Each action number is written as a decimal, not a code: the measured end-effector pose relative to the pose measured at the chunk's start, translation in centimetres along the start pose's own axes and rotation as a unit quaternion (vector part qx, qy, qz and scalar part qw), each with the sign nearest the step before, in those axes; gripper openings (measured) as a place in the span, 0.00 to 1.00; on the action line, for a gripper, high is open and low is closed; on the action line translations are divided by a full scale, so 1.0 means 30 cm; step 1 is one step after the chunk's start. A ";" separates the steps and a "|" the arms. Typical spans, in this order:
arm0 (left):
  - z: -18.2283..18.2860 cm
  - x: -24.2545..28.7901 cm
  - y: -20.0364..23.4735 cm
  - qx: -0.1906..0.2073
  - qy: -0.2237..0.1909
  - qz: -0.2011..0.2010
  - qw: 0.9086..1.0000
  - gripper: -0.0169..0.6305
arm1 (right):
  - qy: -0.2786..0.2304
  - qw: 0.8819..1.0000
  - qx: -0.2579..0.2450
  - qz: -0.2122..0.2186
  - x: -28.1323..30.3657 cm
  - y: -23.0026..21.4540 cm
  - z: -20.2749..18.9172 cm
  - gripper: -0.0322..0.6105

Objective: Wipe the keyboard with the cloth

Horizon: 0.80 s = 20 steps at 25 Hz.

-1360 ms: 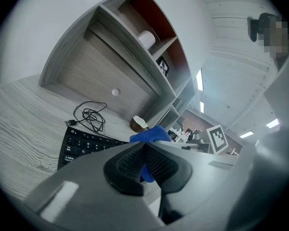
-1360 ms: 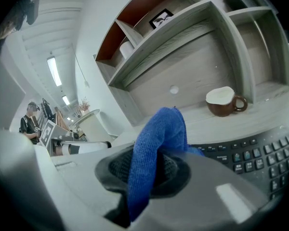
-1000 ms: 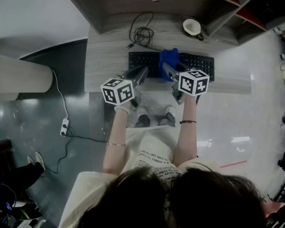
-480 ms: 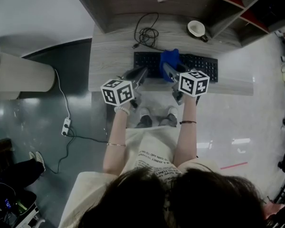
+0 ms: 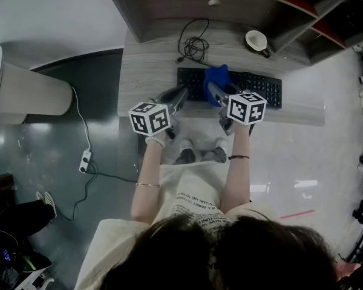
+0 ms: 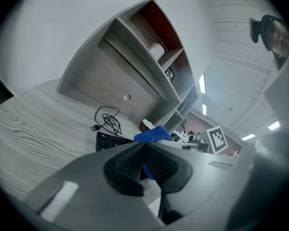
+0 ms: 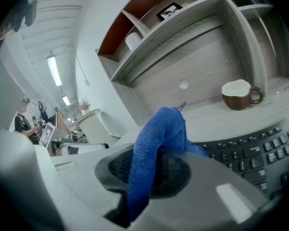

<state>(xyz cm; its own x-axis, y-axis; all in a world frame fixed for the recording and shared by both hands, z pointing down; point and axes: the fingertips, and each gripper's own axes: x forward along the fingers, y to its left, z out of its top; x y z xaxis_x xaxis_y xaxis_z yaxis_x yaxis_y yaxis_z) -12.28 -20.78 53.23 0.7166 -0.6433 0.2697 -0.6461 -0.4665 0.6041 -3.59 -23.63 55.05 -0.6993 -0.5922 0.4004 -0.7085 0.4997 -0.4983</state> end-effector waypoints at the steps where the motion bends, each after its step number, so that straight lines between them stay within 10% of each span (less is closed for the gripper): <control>1: 0.002 -0.004 0.006 -0.001 -0.001 0.001 1.000 0.03 | 0.001 1.000 0.000 0.001 0.005 0.003 -0.001 0.14; 20: 0.015 -0.054 0.071 -0.006 -0.007 0.014 1.000 0.03 | 0.010 1.000 -0.004 0.018 0.089 0.058 -0.006 0.14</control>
<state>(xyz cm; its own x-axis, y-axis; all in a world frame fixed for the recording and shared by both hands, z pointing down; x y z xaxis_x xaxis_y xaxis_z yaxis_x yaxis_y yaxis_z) -14.93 -21.01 53.73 0.6939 -0.6647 0.2768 -0.6635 -0.4408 0.6045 -6.72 -24.22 55.40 -0.7259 -0.5607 0.3983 -0.6838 0.5259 -0.5059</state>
